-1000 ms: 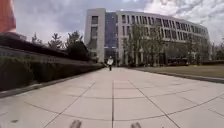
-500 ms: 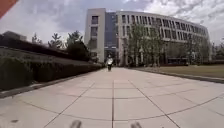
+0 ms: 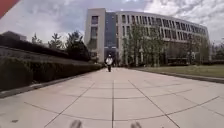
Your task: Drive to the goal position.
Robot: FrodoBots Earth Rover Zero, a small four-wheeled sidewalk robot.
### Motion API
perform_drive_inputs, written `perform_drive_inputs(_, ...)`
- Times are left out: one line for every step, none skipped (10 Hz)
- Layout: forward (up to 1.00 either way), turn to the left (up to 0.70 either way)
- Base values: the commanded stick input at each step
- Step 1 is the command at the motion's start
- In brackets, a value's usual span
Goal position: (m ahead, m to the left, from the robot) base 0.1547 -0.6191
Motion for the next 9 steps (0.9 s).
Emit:
perform_drive_inputs(0.07, 0.15)
perform_drive_inputs(0.07, 0.15)
perform_drive_inputs(0.07, 0.15)
perform_drive_inputs(0.08, 0.16)
perform_drive_inputs(0.07, 0.15)
perform_drive_inputs(0.07, 0.15)
perform_drive_inputs(0.07, 0.15)
perform_drive_inputs(0.07, 0.15)
perform_drive_inputs(0.07, 0.15)
